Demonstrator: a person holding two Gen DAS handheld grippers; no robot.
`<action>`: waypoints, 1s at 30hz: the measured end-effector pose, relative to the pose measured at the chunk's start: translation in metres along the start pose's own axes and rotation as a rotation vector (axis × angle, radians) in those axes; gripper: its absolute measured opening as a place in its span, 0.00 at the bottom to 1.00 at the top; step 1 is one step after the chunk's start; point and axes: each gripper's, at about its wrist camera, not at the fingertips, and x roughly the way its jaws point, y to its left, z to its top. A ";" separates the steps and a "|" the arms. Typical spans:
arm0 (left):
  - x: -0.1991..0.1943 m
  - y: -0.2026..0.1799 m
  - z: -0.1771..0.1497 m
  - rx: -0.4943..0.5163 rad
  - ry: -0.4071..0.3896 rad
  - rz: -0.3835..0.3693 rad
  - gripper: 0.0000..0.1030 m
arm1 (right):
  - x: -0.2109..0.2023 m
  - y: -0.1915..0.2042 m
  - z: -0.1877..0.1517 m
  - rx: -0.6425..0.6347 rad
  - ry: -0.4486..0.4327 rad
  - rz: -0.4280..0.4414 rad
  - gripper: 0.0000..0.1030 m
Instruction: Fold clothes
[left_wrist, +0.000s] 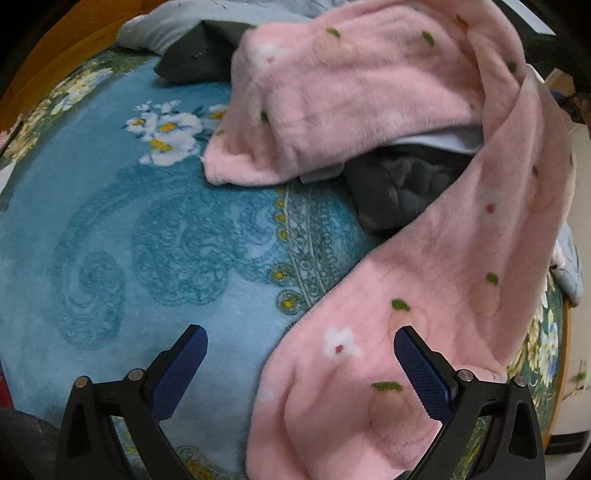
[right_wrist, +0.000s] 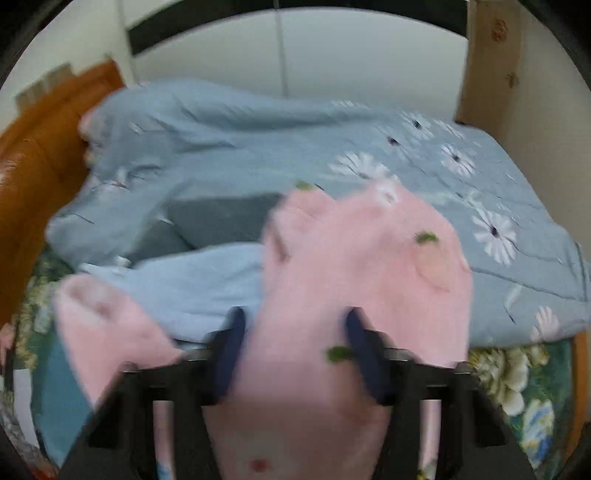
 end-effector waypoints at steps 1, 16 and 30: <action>0.005 -0.001 0.000 0.003 0.020 -0.004 0.97 | -0.009 -0.010 0.000 0.024 -0.014 0.008 0.06; 0.029 -0.026 -0.013 0.107 0.165 -0.114 0.38 | -0.170 -0.202 -0.139 0.201 -0.249 -0.161 0.06; -0.163 0.019 0.064 0.203 -0.405 0.204 0.08 | -0.184 -0.165 -0.166 0.163 -0.210 0.026 0.06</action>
